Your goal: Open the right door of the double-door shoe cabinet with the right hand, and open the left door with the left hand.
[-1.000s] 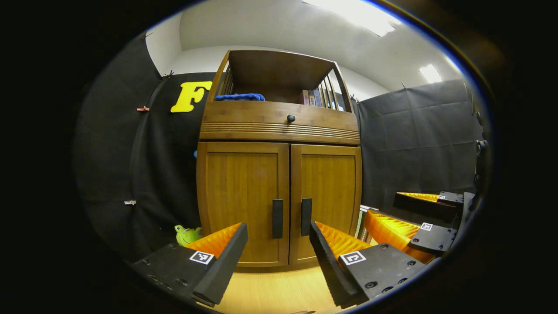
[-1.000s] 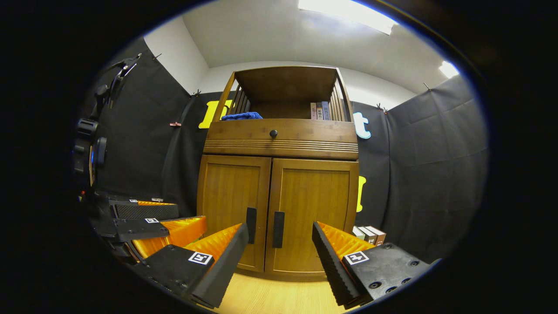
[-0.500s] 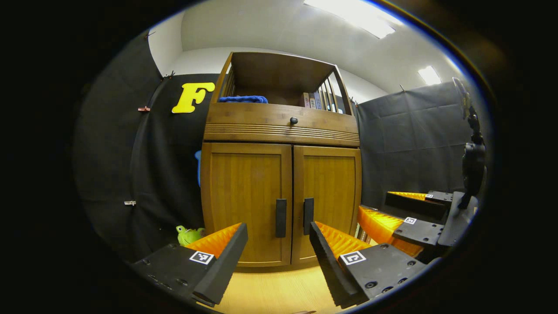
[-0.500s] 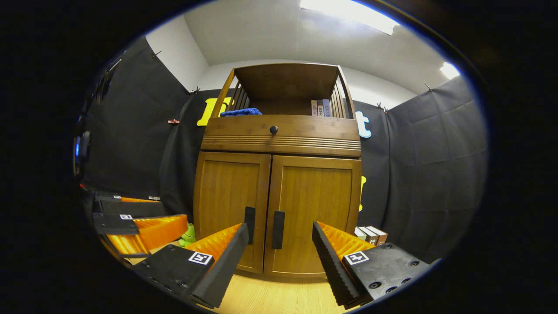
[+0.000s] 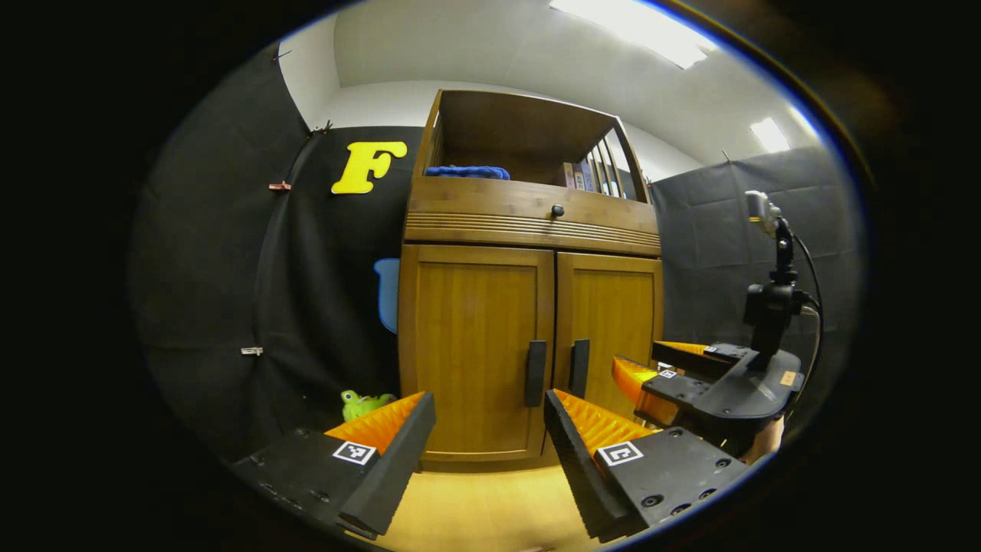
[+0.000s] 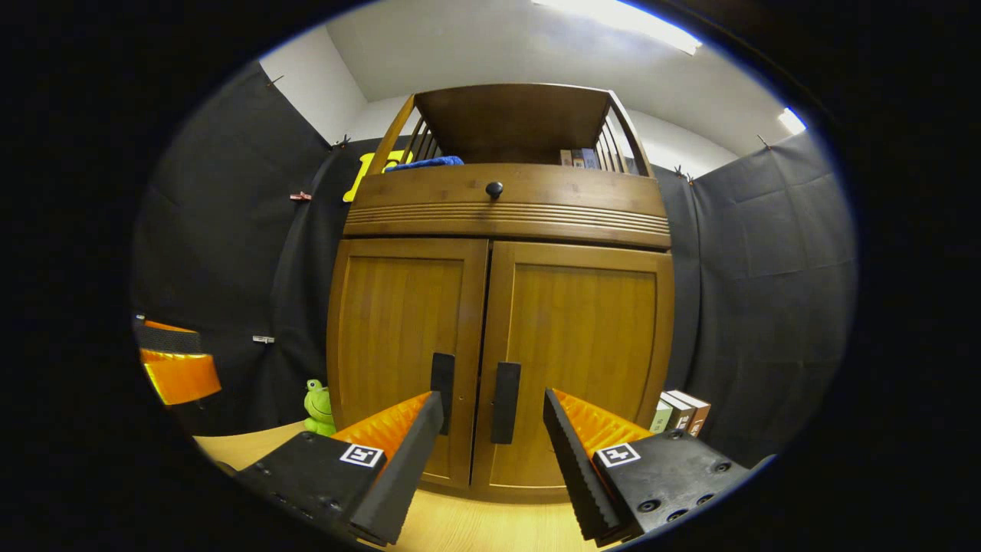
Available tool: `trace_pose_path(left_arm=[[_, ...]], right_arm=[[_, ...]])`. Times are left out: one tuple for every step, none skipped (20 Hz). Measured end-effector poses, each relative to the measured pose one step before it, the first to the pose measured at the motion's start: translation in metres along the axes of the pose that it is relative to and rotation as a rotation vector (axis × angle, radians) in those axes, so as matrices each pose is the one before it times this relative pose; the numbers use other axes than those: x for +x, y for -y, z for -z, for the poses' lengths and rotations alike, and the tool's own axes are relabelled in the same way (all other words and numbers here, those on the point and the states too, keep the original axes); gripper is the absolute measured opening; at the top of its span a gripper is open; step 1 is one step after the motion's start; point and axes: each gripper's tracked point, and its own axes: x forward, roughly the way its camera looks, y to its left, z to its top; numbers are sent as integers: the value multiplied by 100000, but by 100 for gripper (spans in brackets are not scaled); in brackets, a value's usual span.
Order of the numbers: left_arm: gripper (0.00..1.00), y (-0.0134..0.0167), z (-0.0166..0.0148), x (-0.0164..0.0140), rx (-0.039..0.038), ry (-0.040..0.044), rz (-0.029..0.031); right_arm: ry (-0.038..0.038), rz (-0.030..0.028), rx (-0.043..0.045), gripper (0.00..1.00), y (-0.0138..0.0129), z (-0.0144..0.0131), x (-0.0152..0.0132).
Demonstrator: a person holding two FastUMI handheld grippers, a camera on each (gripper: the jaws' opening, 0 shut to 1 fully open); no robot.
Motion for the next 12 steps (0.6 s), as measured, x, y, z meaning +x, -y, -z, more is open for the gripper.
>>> trace_pose_path(left_arm=[[89,-351,87,-11,-412,-447,210],[90,-443,11,-101,-653,-35,5],[90,-491,-51,-97,-560,30,-279],[90,-524,126,-128,-314,72,-713],[90,-611,-48,-144,67,82,-979],[86,-628,52,-131,307,-27,-1149],[87,-660,70,-188,364,-388,-1153],[89,-648,277,-200,290,-887,-1137],[89,-639,30,-75,45,-458,-1409],[89,-671,-24,-171,29,-22,-1355],[86,-603,-156,-106,-203,173,-1434],[86,-512,-64,-214,-379,533,-1039]], right_arm=[[-221,-63,213,85,-287,344,787],[8,194,-295,85,-178,146,679],[-19,855,-657,85,63,250,789],[-310,970,-600,85,58,504,300],[-673,858,-237,85,-1,449,602],[-673,700,-53,85,50,324,896],[-425,666,206,85,78,268,901],[-320,813,137,85,109,355,868],[-127,-88,104,85,-50,357,858],[-570,1103,-162,84,265,574,1019],[-945,1115,-680,83,385,622,836],[-1319,1054,-574,76,230,833,903]])
